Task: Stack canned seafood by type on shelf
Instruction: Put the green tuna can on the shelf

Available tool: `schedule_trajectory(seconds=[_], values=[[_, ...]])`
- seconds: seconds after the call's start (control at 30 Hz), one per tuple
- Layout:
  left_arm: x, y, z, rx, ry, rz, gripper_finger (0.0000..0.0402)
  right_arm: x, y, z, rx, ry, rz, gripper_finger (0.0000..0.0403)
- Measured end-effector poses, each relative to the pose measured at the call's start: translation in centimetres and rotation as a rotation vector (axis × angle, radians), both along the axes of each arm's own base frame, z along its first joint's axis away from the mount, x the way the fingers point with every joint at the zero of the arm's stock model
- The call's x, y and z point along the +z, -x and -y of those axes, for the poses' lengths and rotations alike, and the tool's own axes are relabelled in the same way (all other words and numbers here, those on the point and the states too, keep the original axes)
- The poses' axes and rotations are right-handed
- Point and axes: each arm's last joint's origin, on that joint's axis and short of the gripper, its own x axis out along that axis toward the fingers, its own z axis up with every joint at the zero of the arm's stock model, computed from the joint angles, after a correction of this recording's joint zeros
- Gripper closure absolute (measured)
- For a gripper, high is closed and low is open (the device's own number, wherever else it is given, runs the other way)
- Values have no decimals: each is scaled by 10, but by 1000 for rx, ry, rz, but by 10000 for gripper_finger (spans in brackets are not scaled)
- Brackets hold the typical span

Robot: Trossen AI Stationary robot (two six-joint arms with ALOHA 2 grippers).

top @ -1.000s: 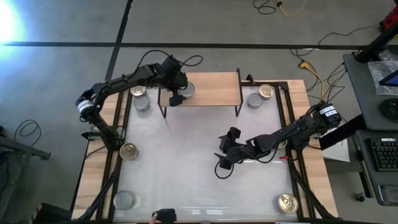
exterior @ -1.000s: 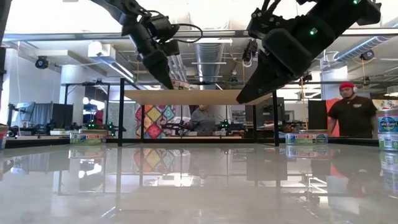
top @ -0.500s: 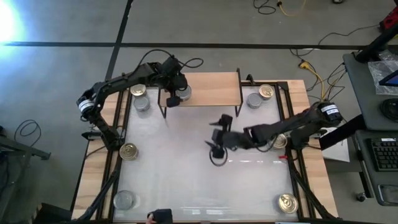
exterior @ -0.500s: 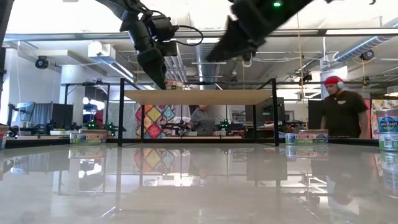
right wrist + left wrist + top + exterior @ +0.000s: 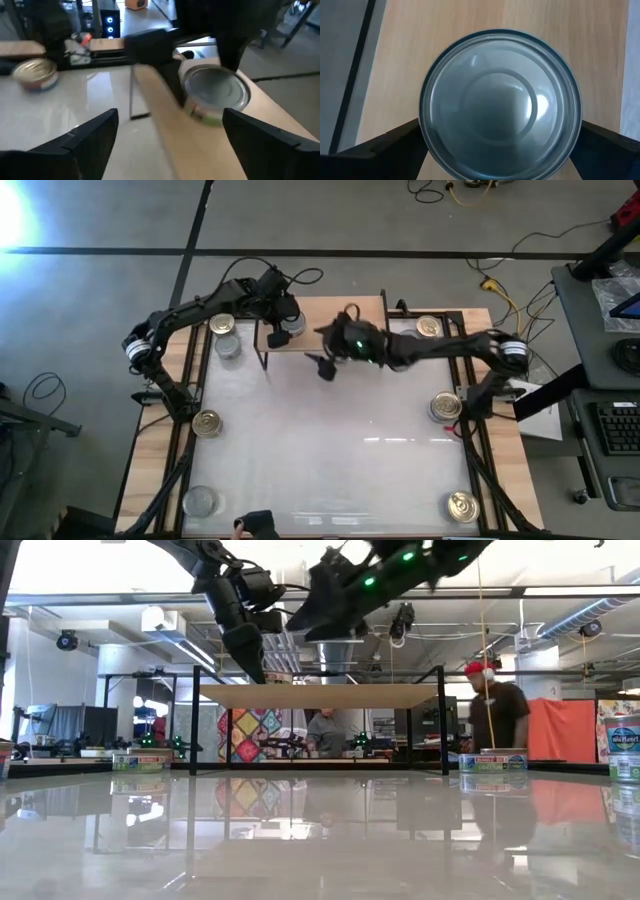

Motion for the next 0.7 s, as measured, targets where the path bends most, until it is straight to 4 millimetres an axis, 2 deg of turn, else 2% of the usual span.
schedule_trajectory(seconds=[0.13,0.33,0.53,0.7], values=[[0,1,-1,1,0,0,2,7,-18,29,-4,-22,-38,112],[1,4,-5,12,-4,0,2,-4,-35,70,-23,-28,-77,189],[1,3,-5,1,19,20,2,-21,-49,94,2,-63,-81,245],[1,3,-5,14,25,23,1,-26,-57,107,-4,-54,-88,279]])
